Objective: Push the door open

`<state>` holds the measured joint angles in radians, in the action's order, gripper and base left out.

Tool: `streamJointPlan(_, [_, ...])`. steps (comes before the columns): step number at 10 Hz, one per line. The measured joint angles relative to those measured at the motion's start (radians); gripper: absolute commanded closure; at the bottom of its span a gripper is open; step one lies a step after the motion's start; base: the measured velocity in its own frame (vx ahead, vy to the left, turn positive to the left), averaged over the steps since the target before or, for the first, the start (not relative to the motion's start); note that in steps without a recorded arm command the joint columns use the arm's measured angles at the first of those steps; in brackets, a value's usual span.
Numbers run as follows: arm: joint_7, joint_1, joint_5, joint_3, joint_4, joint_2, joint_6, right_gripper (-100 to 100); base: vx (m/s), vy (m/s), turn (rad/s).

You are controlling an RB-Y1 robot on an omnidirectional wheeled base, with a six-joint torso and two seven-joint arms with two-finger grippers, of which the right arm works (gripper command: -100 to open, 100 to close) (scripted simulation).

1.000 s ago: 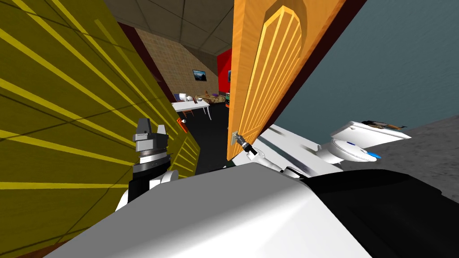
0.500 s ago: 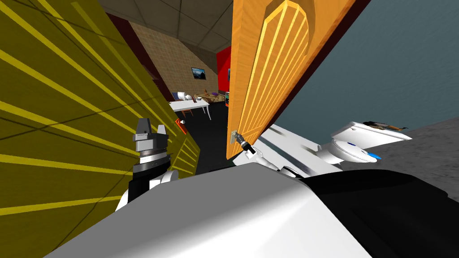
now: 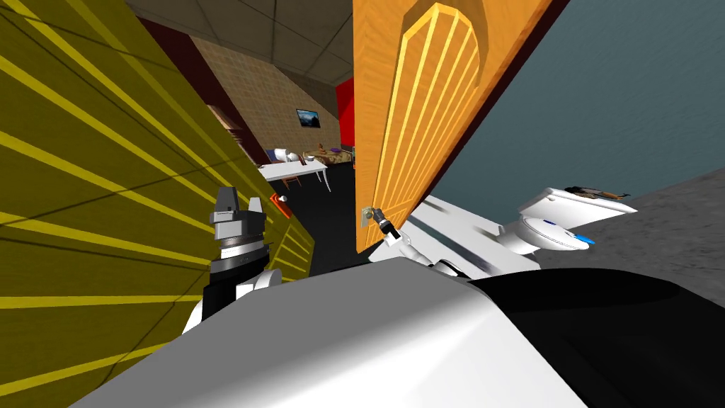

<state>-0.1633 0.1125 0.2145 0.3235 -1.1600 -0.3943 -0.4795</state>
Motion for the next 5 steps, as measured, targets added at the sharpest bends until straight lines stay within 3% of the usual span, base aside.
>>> streamJointPlan(5, [-0.023,-0.01,0.008,0.029,-0.027,-0.016,0.031,-100,-0.201,-0.031,-0.002])
